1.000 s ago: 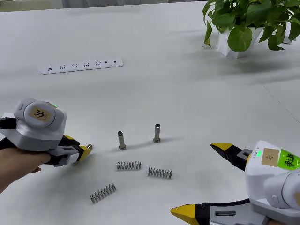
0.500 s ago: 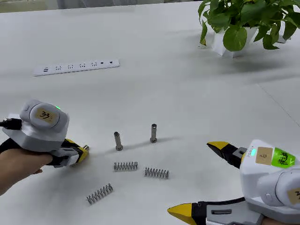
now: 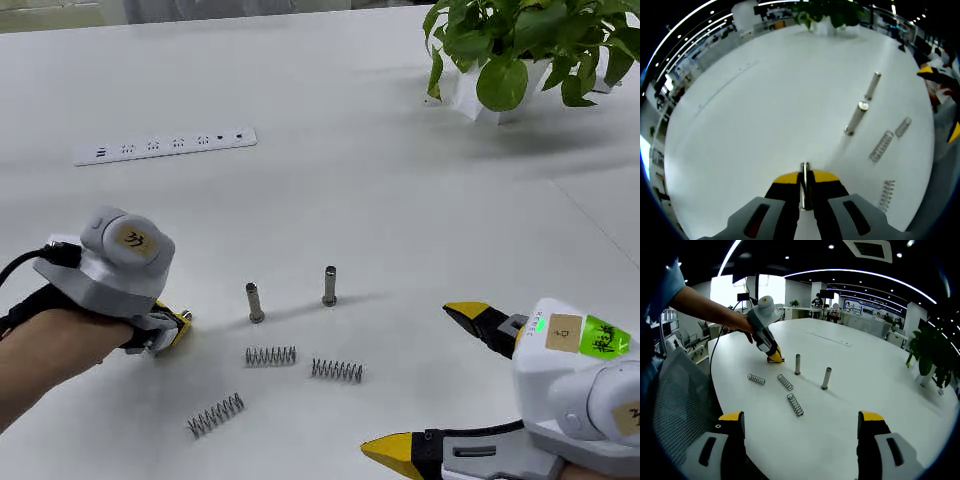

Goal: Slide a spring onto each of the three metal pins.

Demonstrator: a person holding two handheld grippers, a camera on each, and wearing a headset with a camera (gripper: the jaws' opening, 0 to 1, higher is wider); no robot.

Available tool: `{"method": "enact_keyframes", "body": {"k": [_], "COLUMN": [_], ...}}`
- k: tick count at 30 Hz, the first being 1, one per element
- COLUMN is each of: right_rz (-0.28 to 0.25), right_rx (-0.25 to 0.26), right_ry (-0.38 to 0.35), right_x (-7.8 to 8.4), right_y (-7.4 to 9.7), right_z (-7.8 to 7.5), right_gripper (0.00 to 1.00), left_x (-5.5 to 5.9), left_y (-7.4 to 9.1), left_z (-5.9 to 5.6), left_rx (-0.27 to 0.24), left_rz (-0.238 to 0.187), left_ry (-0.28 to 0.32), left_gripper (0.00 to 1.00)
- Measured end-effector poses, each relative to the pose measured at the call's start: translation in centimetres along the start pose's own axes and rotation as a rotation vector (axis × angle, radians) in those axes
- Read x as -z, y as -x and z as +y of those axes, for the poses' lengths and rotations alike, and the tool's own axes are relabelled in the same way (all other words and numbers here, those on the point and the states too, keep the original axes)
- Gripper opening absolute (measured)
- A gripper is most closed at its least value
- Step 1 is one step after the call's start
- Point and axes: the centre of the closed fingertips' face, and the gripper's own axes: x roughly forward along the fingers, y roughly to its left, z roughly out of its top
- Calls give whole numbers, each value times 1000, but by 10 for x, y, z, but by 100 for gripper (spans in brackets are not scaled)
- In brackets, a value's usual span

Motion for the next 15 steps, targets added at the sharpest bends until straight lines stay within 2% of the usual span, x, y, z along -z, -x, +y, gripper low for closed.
{"method": "enact_keyframes", "body": {"k": [9, 15], "right_rz": [1, 1], "right_rx": [0, -1], "right_ry": [-2, -2], "right_x": [0, 0], "right_y": [0, 0], "right_z": [0, 0], "right_gripper": [95, 94], "left_x": [0, -8], "left_y": [1, 9], "left_z": [2, 1], "left_rx": [14, 22], "left_rz": [-31, -59], "left_ry": [47, 59], "left_gripper": [8, 8]}}
